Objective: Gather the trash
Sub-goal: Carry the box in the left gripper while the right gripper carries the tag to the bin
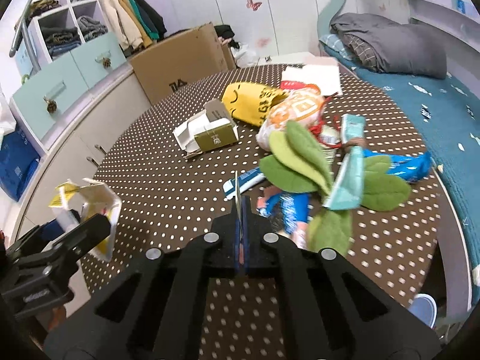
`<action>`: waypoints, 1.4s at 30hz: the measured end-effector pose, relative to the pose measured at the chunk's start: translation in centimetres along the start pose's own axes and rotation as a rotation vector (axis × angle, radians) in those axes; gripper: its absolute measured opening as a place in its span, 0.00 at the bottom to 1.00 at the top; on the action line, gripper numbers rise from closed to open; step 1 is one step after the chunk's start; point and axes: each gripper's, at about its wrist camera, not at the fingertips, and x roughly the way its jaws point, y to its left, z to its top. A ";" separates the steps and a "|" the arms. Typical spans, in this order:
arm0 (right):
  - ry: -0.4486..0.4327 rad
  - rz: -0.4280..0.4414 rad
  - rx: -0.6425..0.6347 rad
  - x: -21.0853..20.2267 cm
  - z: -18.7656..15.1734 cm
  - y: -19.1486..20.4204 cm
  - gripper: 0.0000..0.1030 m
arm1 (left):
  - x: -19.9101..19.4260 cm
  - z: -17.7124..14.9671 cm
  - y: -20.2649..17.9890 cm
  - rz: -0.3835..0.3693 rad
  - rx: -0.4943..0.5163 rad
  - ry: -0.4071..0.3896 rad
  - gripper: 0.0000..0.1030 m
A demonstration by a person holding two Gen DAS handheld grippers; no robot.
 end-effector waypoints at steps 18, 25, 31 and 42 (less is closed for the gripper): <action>-0.118 -0.171 0.161 -10.0 -3.3 -8.9 0.01 | -1.6 -1.2 -13.2 -0.209 0.225 -0.024 0.89; -0.144 -0.267 0.251 -13.3 -5.3 -12.9 0.01 | -1.3 -2.8 -19.3 -0.302 0.332 -0.002 0.89; -0.153 -0.348 0.329 -15.7 -7.3 -16.4 0.02 | -1.1 -5.0 -24.5 -0.383 0.439 0.030 0.89; -0.156 -0.472 0.482 -19.4 -12.0 -22.3 0.02 | 0.0 -9.7 -33.3 -0.455 0.621 0.113 0.89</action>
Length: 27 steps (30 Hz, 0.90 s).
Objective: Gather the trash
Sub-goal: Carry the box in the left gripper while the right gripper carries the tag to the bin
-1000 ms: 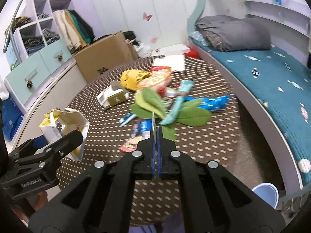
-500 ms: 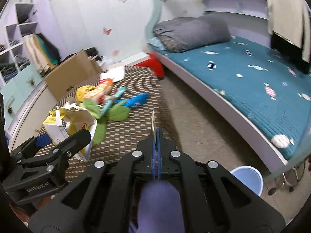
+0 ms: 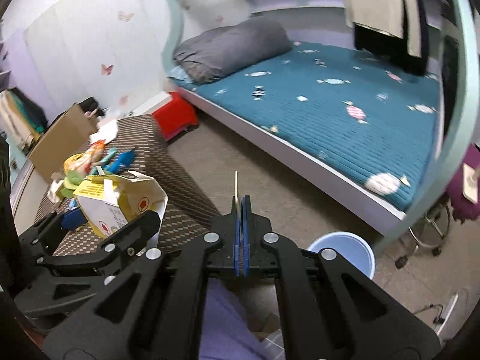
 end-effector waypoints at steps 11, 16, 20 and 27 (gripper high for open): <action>0.067 -0.134 0.160 1.6 -2.4 -8.5 0.02 | 7.0 -0.3 -7.5 -0.058 0.137 0.150 0.89; 0.101 -0.198 0.228 2.6 -3.8 -12.0 0.02 | 10.5 -1.1 -10.9 -0.071 0.201 0.230 0.89; 0.124 -0.230 0.297 3.0 -4.8 -15.0 0.02 | 12.8 -1.4 -13.4 -0.099 0.239 0.273 0.89; 0.125 -0.272 0.372 2.9 -5.1 -18.3 0.02 | 15.4 -1.0 -17.1 -0.163 0.298 0.312 0.91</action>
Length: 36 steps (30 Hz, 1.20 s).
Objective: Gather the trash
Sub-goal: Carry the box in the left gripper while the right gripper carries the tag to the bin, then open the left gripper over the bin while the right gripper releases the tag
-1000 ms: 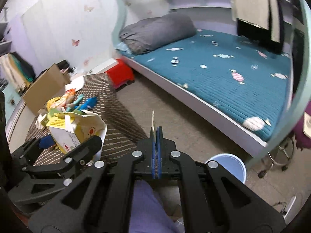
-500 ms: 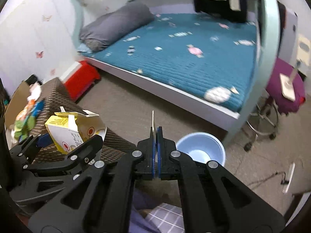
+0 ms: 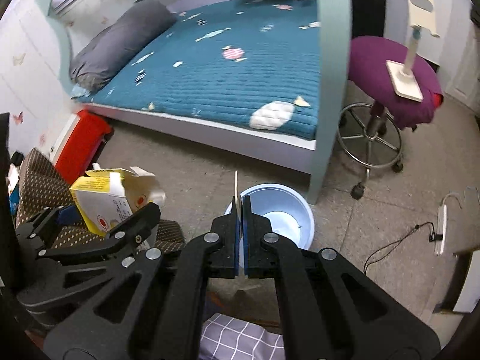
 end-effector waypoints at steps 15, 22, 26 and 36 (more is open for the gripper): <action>0.066 0.018 -0.039 3.6 0.8 1.5 0.02 | 2.3 -2.2 5.7 0.059 -0.123 0.090 0.92; 0.131 -0.037 -0.035 4.7 0.4 1.7 0.23 | 1.2 -2.5 7.7 0.062 -0.171 0.070 0.92; 0.120 -0.057 -0.037 4.3 -0.5 1.5 0.63 | 0.7 -2.7 7.2 0.063 -0.149 0.065 0.92; 0.121 -0.052 -0.060 2.8 -1.6 1.9 0.62 | -0.6 -3.2 5.9 0.054 -0.116 0.041 0.92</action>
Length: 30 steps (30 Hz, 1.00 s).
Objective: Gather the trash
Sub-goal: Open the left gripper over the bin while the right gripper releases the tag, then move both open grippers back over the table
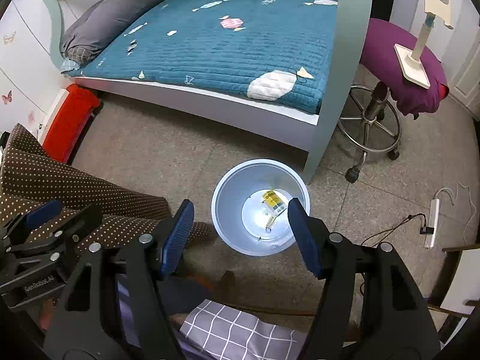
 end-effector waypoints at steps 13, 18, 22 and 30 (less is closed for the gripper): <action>-0.037 0.025 -0.016 -3.0 -1.7 1.2 0.62 | -2.9 -1.8 0.6 0.010 -0.005 -0.048 0.92; -0.068 0.033 -0.038 -4.6 -2.3 2.4 0.62 | -4.1 -2.8 1.3 0.011 -0.019 -0.064 0.92; -0.088 0.047 -0.052 -5.7 -2.8 3.5 0.62 | -5.5 -3.9 2.1 0.016 -0.035 -0.087 0.92; -0.147 0.100 -0.114 -8.7 -3.5 6.6 0.63 | -10.0 -5.7 4.6 0.050 -0.088 -0.182 0.92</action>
